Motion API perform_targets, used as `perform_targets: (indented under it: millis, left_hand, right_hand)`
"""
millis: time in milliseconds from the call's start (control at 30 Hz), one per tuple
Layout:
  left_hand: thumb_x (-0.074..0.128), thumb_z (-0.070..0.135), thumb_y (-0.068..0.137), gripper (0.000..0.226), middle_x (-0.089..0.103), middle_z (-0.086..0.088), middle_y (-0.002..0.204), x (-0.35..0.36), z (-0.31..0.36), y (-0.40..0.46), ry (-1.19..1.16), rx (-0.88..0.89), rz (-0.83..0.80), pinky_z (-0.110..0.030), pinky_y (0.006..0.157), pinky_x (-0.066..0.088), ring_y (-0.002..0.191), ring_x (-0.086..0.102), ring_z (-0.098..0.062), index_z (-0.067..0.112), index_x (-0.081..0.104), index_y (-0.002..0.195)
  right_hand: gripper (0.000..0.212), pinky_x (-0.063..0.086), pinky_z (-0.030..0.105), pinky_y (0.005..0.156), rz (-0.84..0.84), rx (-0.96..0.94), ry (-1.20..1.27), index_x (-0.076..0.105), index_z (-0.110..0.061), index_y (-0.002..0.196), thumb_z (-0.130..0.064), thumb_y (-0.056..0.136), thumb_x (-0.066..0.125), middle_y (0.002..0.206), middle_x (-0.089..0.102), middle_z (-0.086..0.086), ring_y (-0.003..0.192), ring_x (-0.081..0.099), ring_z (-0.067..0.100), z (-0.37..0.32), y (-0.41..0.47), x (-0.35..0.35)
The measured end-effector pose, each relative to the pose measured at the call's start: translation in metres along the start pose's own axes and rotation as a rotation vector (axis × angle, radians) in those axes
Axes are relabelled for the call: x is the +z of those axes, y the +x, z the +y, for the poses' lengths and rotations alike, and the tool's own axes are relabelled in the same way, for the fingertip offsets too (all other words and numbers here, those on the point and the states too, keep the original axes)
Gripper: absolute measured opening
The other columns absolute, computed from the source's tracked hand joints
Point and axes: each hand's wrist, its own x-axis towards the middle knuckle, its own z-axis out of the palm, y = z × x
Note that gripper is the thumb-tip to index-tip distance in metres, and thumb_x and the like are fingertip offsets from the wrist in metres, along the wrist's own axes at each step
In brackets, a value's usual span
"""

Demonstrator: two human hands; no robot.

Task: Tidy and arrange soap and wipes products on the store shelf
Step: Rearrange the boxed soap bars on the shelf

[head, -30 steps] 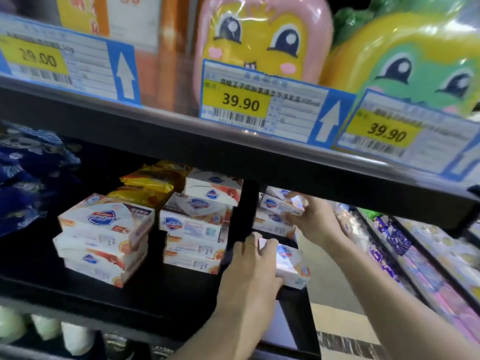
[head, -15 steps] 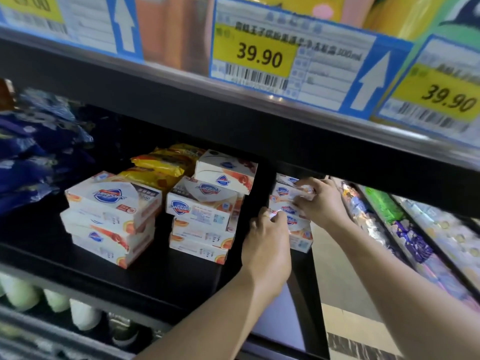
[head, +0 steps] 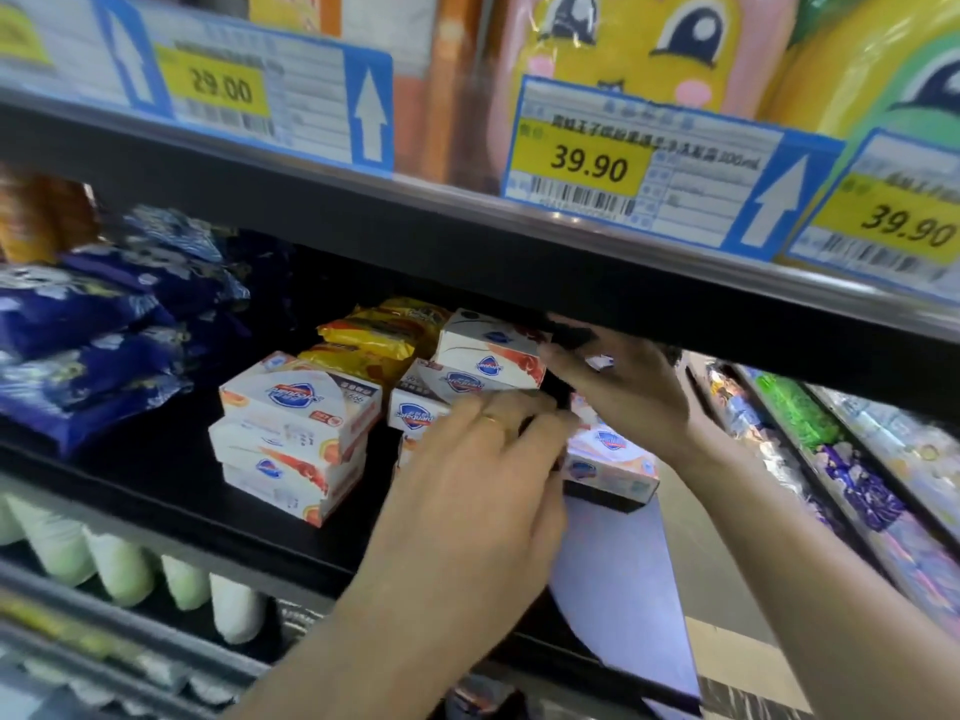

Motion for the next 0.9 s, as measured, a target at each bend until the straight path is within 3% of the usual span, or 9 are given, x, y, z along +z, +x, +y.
perform_targets:
  millis: [67, 100, 267, 367, 533, 600, 700, 833, 900]
  left_hand:
    - [0.072, 0.026, 0.087, 0.047, 0.069, -0.007, 0.130, -0.016, -0.022, 0.004, 0.189, -0.041, -0.012, -0.047, 0.095, 0.051, 0.119, 0.060, -0.032, 0.020, 0.066, 0.133]
    - [0.071, 0.029, 0.088, 0.052, 0.067, -0.010, 0.135, -0.020, -0.030, 0.008, 0.267, -0.064, -0.077, -0.050, 0.096, 0.051, 0.122, 0.058, -0.035, 0.020, 0.063, 0.139]
    - [0.048, 0.055, 0.102, 0.070, 0.034, -0.003, 0.167, -0.015, -0.059, 0.025, 0.519, -0.047, -0.349, -0.044, 0.123, 0.023, 0.151, 0.031, -0.028, 0.029, 0.025, 0.162]
    - [0.050, 0.052, 0.103, 0.067, 0.037, -0.002, 0.164, -0.008, -0.062, 0.029, 0.562, -0.021, -0.355, -0.043, 0.120, 0.027, 0.149, 0.035, -0.028, 0.029, 0.027, 0.161]
    - [0.058, 0.054, 0.099, 0.072, 0.031, -0.004, 0.163, -0.010, -0.064, 0.045, 0.591, -0.055, -0.407, -0.043, 0.116, 0.035, 0.147, 0.031, -0.031, 0.027, 0.030, 0.159]
    - [0.058, 0.057, 0.098, 0.075, 0.026, -0.005, 0.164, -0.013, -0.064, 0.052, 0.585, -0.072, -0.457, -0.045, 0.118, 0.034, 0.149, 0.027, -0.033, 0.028, 0.027, 0.160]
    - [0.060, 0.060, 0.096, 0.075, 0.030, -0.005, 0.161, -0.017, -0.066, 0.056, 0.562, -0.093, -0.495, -0.044, 0.118, 0.034, 0.148, 0.029, -0.032, 0.032, 0.028, 0.158]
    - [0.063, 0.061, 0.094, 0.071, 0.053, -0.001, 0.149, -0.023, -0.069, 0.056, 0.436, -0.179, -0.526, -0.041, 0.112, 0.039, 0.138, 0.048, -0.028, 0.040, 0.031, 0.153]
    - [0.064, 0.063, 0.092, 0.071, 0.058, 0.001, 0.145, -0.024, -0.069, 0.057, 0.442, -0.177, -0.505, -0.040, 0.111, 0.040, 0.135, 0.051, -0.027, 0.042, 0.034, 0.153]
  right_hand:
    - [0.020, 0.042, 0.001, 0.076, -0.146, 0.019, 0.003, 0.060, -0.071, 0.100, -0.067, 0.082, 0.066, 0.098, 0.065, -0.042, 0.094, 0.061, -0.015, -0.014, 0.003, 0.004]
    - [0.025, 0.042, 0.004, 0.075, -0.197, 0.033, -0.044, 0.059, -0.069, 0.107, -0.067, 0.084, 0.067, 0.100, 0.063, -0.041, 0.094, 0.060, -0.013, -0.016, 0.005, 0.007]
    - [0.043, 0.050, 0.023, 0.086, -0.248, 0.097, -0.136, 0.060, -0.037, 0.133, -0.051, 0.093, 0.069, 0.118, 0.066, -0.011, 0.103, 0.064, 0.012, -0.016, 0.013, 0.013]
    - [0.046, 0.053, 0.032, 0.093, -0.245, 0.126, -0.148, 0.060, -0.036, 0.134, -0.051, 0.092, 0.070, 0.120, 0.067, -0.009, 0.104, 0.064, 0.015, -0.015, 0.011, 0.013]
    - [0.040, 0.051, 0.025, 0.084, -0.110, 0.089, -0.080, 0.065, -0.032, 0.129, -0.043, 0.092, 0.074, 0.106, 0.068, -0.018, 0.096, 0.065, 0.006, -0.009, 0.000, 0.008]
    - [0.036, 0.055, 0.033, 0.089, -0.060, 0.102, -0.063, 0.068, -0.025, 0.125, -0.040, 0.092, 0.075, 0.108, 0.072, -0.009, 0.098, 0.067, 0.009, -0.004, -0.004, 0.002]
    - [0.034, 0.056, 0.041, 0.091, -0.021, 0.162, -0.042, 0.071, -0.023, 0.118, -0.041, 0.090, 0.076, 0.110, 0.074, -0.001, 0.099, 0.069, 0.014, 0.006, -0.009, -0.006]
    - [0.029, 0.059, 0.029, 0.075, 0.038, 0.199, -0.012, 0.071, -0.030, 0.115, -0.044, 0.089, 0.076, 0.110, 0.072, 0.000, 0.088, 0.065, 0.008, 0.021, -0.017, -0.019]
    - [0.038, 0.059, 0.034, 0.083, 0.055, 0.292, -0.018, 0.070, -0.027, 0.118, -0.051, 0.088, 0.075, 0.111, 0.071, -0.003, 0.089, 0.065, 0.007, 0.030, -0.019, -0.028]
